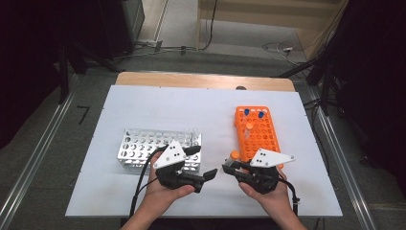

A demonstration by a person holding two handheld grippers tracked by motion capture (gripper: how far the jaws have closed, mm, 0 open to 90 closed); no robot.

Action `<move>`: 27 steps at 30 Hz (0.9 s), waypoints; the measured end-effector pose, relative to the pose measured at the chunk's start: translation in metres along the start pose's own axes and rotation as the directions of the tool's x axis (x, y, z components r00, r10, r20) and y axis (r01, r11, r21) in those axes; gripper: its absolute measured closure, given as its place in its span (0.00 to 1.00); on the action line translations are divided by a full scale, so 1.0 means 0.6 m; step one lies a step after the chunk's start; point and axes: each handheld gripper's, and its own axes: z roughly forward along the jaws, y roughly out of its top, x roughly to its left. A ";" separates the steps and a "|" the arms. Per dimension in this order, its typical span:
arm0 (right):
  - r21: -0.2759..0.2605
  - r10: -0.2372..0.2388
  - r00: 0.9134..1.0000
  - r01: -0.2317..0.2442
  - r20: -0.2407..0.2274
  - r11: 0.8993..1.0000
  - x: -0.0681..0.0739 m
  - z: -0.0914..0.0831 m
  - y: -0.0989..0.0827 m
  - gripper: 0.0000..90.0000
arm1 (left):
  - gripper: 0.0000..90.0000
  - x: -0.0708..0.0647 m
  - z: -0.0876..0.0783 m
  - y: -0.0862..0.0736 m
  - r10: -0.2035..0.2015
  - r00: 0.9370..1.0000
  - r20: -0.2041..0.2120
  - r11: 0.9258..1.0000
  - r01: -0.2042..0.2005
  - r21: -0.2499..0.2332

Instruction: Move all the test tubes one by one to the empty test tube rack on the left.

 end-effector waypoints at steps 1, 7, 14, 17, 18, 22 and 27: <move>0.004 -0.007 1.000 0.007 -0.009 1.000 0.005 0.004 0.001 0.81 | 0.22 -0.002 0.000 0.001 0.003 1.000 0.004 1.000 -0.003 -0.001; 0.020 -0.025 0.999 0.026 -0.036 0.999 0.020 0.015 0.003 0.81 | 0.40 -0.007 0.004 0.004 0.018 0.999 0.047 1.000 -0.018 -0.015; 0.030 -0.043 0.997 0.045 -0.061 0.999 0.036 0.025 0.005 0.81 | 0.51 -0.014 0.011 0.002 0.039 0.996 0.074 0.999 -0.039 -0.003; 0.037 -0.053 0.996 0.056 -0.073 0.998 0.042 0.029 0.006 0.81 | 0.56 -0.016 0.014 0.001 0.042 0.996 0.079 0.999 -0.042 -0.001; 0.039 -0.052 0.996 0.055 -0.077 0.998 0.044 0.030 0.006 0.81 | 0.58 -0.017 0.014 0.002 0.044 0.996 0.079 0.999 -0.044 -0.002; 0.042 -0.056 0.995 0.060 -0.084 0.997 0.049 0.032 0.006 0.81 | 0.67 -0.020 0.016 0.002 0.053 0.994 0.090 0.999 -0.054 0.003; 0.047 -0.052 0.995 0.057 -0.088 0.997 0.049 0.033 0.005 0.81 | 0.72 -0.021 0.017 0.002 0.061 0.993 0.096 0.998 -0.062 0.008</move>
